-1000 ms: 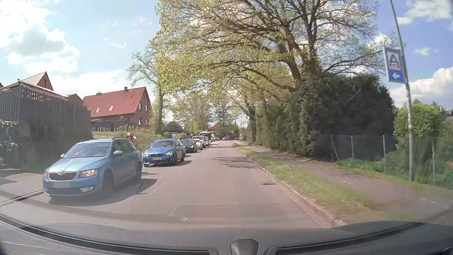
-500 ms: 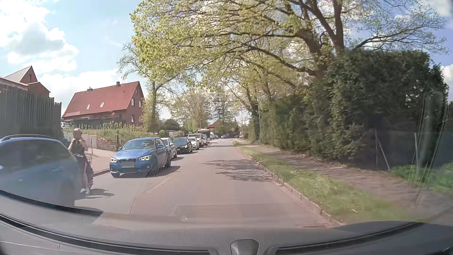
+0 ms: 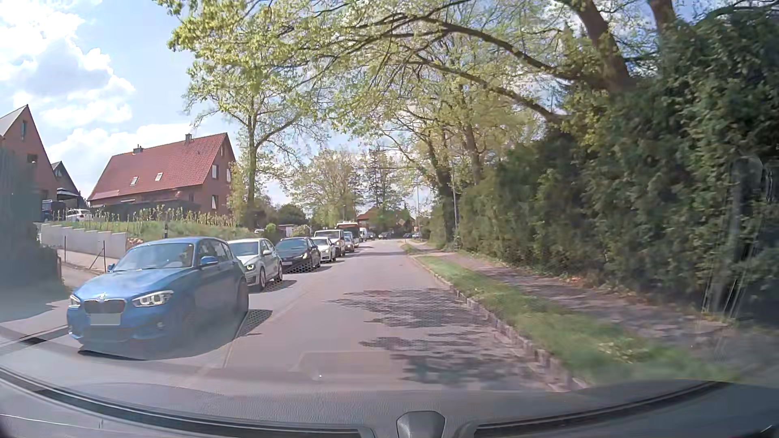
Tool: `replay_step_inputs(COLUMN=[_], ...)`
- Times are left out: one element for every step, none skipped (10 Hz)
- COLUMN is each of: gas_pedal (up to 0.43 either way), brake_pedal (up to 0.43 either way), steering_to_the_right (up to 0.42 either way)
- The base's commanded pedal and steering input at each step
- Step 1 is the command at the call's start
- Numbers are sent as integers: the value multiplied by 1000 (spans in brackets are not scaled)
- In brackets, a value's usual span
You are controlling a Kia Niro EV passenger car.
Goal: Follow the waypoints while adhering to traffic rules and regulations
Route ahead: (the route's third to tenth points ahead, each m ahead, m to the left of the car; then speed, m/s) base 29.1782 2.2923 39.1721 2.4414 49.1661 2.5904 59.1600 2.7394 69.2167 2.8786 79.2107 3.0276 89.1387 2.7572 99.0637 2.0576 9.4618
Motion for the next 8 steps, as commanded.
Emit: replay_step_inputs(gas_pedal=[98, 98, 98, 98, 98, 98, 98, 98], brake_pedal=[0, 0, 0, 0, 0, 0, 0, 0], steering_to_the_right=[-6, -7, -8, -8, -8, -8, -7, -7])
